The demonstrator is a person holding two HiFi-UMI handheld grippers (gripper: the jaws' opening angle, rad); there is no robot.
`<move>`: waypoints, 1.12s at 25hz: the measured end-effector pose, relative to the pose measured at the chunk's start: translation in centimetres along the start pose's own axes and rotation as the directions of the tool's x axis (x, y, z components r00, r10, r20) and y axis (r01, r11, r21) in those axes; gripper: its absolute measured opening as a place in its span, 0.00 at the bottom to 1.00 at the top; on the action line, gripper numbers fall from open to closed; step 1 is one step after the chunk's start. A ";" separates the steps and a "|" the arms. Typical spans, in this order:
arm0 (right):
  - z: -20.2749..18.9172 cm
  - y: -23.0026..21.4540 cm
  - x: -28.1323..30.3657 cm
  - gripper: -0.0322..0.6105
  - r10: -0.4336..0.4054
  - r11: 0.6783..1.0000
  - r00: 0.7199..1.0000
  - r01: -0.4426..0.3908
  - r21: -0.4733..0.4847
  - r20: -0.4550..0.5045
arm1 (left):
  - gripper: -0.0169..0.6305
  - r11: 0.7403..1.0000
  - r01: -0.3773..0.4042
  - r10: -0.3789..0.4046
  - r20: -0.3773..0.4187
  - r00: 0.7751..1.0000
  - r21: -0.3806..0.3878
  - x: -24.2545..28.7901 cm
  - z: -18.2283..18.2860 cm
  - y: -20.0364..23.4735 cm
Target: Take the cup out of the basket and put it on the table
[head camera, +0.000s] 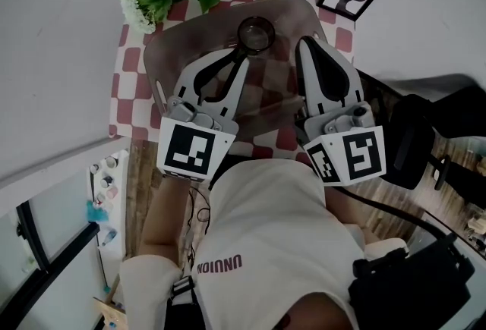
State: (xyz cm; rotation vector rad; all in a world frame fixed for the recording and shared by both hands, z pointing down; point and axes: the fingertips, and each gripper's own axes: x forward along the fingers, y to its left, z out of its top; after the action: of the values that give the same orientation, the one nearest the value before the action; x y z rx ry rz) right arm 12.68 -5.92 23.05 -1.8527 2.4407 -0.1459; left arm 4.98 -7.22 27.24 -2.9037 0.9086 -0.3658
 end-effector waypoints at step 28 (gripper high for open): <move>-1.5 4.0 2.4 0.08 0.144 0.989 0.989 -0.143 0.026 -0.033 | 0.10 0.963 -0.223 0.229 0.021 0.973 -0.151 -5.5 0.1 3.0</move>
State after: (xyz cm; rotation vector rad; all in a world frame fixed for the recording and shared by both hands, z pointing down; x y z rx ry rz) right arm 8.02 -7.07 24.09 -1.6715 2.5731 -0.1985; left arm -1.02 -6.58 25.62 -2.8793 1.2970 -0.2329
